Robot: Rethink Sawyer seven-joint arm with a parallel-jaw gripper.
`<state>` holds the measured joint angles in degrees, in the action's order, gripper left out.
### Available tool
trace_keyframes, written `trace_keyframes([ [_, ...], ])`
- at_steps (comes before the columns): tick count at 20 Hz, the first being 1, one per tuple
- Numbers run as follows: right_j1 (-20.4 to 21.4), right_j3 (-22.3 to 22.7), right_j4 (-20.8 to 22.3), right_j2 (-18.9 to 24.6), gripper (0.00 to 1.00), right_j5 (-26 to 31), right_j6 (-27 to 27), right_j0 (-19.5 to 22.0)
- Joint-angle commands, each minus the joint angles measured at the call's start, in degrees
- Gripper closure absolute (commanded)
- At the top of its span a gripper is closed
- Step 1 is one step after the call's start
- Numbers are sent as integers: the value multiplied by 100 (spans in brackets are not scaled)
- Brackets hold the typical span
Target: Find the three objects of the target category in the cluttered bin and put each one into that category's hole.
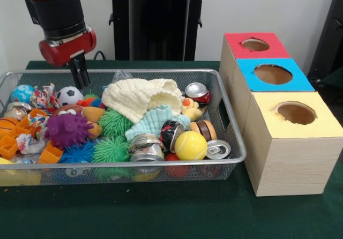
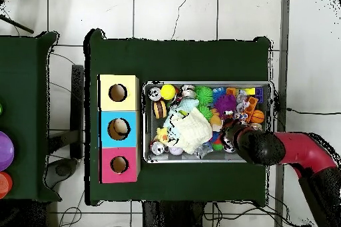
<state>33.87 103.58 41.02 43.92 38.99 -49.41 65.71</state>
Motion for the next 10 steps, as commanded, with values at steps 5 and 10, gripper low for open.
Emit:
trace_keyframes([
  [5,-349,-801,191,10,100,315,904,141],
  [10,-402,-937,269,37,100,387,1092,102],
])
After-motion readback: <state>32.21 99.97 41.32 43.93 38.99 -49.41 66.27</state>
